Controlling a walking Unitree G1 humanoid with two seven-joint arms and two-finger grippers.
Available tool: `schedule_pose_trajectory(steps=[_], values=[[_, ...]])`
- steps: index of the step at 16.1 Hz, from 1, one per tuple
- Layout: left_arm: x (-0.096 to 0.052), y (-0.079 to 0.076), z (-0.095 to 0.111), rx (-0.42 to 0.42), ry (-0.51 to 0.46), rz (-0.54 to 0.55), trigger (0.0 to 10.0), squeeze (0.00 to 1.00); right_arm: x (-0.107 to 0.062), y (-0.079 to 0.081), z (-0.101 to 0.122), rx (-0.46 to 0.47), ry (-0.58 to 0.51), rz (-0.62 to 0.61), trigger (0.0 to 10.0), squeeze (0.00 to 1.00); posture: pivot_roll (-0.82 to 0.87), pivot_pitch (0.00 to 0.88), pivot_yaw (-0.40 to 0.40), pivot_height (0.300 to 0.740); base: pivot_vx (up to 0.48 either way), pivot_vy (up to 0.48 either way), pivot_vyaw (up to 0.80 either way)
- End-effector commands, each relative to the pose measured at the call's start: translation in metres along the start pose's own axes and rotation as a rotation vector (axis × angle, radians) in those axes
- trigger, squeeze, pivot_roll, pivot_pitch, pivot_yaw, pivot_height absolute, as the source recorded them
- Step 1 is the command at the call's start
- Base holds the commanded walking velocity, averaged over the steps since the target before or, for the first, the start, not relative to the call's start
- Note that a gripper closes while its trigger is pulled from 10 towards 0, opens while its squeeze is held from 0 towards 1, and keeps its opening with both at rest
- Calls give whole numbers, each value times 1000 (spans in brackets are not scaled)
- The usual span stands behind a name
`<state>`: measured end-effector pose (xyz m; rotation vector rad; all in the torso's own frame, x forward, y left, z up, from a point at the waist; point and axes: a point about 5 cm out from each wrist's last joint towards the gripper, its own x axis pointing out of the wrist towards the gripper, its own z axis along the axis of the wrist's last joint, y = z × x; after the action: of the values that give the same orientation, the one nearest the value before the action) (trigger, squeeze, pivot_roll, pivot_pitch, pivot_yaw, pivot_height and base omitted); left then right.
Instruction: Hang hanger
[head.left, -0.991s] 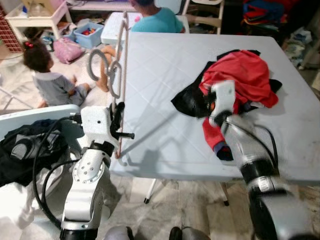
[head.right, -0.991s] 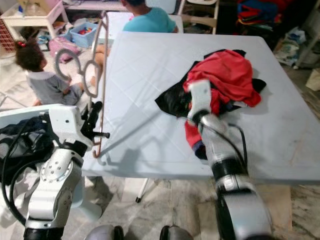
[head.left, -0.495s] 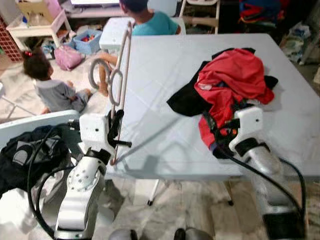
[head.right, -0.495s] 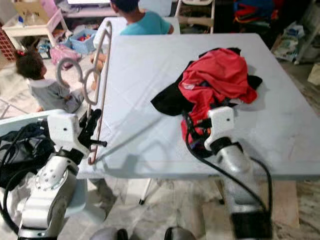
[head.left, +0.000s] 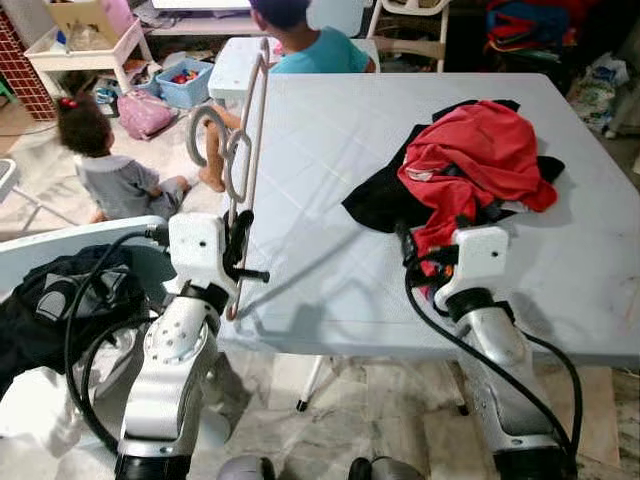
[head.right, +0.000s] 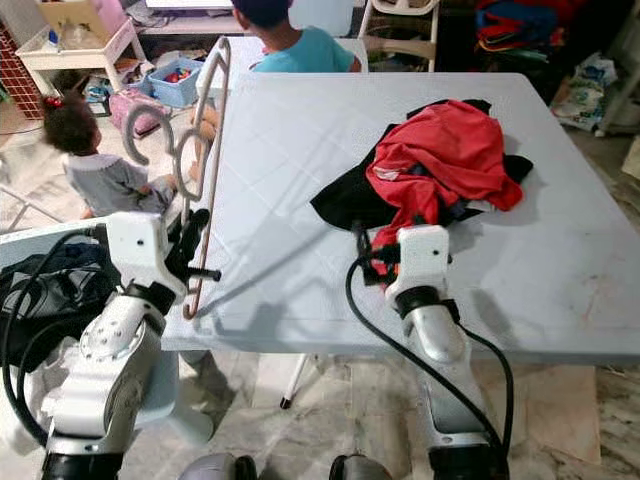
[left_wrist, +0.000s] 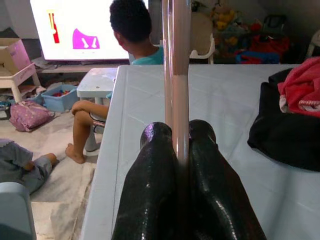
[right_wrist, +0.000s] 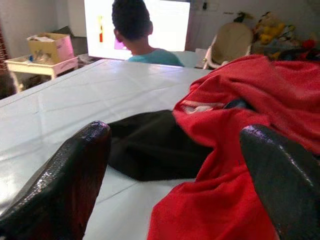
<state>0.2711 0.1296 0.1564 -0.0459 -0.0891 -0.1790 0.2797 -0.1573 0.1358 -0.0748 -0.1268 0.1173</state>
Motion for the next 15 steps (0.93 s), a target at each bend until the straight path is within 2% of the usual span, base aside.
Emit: schedule_pose_trajectory(steps=[1,4,13,15], values=[[3,-1,4,-13,-9,2,10000,0,3,-8,7,-15,-22,-40,10000,0,-34,26,3,740,-289,0,0],[4,-4,4,-18,-7,-5,10000,0,5,-12,7,-22,-18,-59,10000,0,-34,28,2,740,-318,0,0],[6,-7,4,-32,-3,-12,10000,0,5,-11,4,-1,4,-67,10000,0,-35,29,1,740,-293,0,0],[4,-6,1,-35,8,-13,10000,0,5,-11,1,8,17,-73,10000,0,-32,29,-1,740,0,0,0]])
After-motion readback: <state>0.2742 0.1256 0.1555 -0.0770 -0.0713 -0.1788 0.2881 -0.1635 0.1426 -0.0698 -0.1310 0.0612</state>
